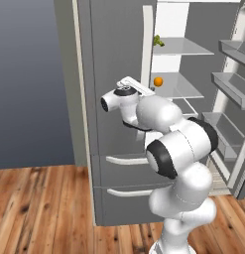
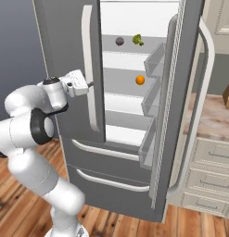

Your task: Place the eggplant in the correct fridge rack based on whether it is a fruit or vegetable. Finally, close the fridge door.

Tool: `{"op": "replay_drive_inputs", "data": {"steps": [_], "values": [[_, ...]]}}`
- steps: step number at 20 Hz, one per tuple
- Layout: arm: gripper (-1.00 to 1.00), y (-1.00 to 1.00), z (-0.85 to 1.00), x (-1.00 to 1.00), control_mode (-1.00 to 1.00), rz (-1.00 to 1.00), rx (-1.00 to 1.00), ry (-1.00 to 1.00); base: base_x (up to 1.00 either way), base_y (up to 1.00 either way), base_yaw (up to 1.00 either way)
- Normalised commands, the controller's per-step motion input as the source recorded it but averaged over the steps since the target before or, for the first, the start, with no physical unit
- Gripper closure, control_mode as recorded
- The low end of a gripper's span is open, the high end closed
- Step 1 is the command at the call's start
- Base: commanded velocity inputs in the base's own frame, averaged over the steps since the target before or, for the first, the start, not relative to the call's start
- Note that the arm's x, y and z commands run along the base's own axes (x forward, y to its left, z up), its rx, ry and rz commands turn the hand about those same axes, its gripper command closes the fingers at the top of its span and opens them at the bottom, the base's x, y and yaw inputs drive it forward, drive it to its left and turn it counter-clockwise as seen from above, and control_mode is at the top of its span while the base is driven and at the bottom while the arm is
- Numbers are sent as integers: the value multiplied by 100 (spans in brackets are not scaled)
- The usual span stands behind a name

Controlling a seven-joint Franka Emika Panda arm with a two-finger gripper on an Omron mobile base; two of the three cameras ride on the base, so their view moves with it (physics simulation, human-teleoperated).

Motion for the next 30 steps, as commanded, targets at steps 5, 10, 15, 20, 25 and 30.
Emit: {"op": "replay_drive_inputs", "data": {"steps": [5,10,15,20,25,30], "values": [[-100,7,36,-11,-100,3,1,0,0,0,0],[-100,27,44,0,-100,6,0,0,0,0,0],[-100,16,33,2,-100,4,0,0,0,0,0],[-100,6,38,-65,-100,6,1,1,0,0,0],[-100,0,33,-100,-100,6,6,12,0,0,0],[-100,-11,27,-100,-100,14,9,19,0,0,0]]}}
